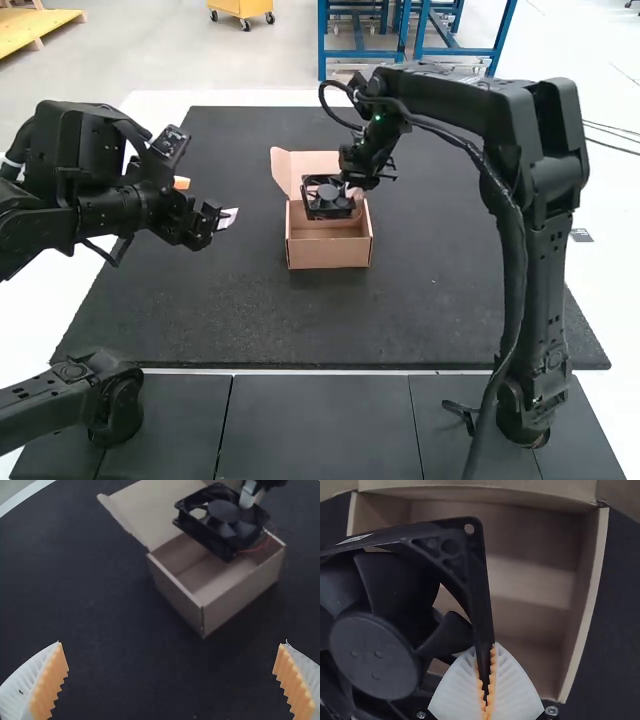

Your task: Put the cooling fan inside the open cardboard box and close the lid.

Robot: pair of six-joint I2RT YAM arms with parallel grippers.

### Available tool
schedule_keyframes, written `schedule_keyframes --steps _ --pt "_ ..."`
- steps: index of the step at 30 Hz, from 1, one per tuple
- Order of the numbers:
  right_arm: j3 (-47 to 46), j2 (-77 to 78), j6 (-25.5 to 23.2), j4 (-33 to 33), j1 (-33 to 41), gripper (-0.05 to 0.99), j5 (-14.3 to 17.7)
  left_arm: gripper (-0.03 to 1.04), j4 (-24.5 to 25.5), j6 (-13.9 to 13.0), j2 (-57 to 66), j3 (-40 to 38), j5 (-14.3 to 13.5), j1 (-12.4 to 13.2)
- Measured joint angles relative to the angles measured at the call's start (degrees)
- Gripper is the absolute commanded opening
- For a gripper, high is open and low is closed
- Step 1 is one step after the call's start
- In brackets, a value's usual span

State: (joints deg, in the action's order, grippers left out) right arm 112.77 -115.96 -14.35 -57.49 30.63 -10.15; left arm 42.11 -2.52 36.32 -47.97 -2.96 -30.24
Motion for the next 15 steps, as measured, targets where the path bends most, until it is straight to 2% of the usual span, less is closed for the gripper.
schedule_keyframes --steps 15 --pt "0.0 -4.1 0.6 2.8 0.0 -0.01 1.4 0.97 -0.1 0.0 0.0 0.0 0.0 -0.2"
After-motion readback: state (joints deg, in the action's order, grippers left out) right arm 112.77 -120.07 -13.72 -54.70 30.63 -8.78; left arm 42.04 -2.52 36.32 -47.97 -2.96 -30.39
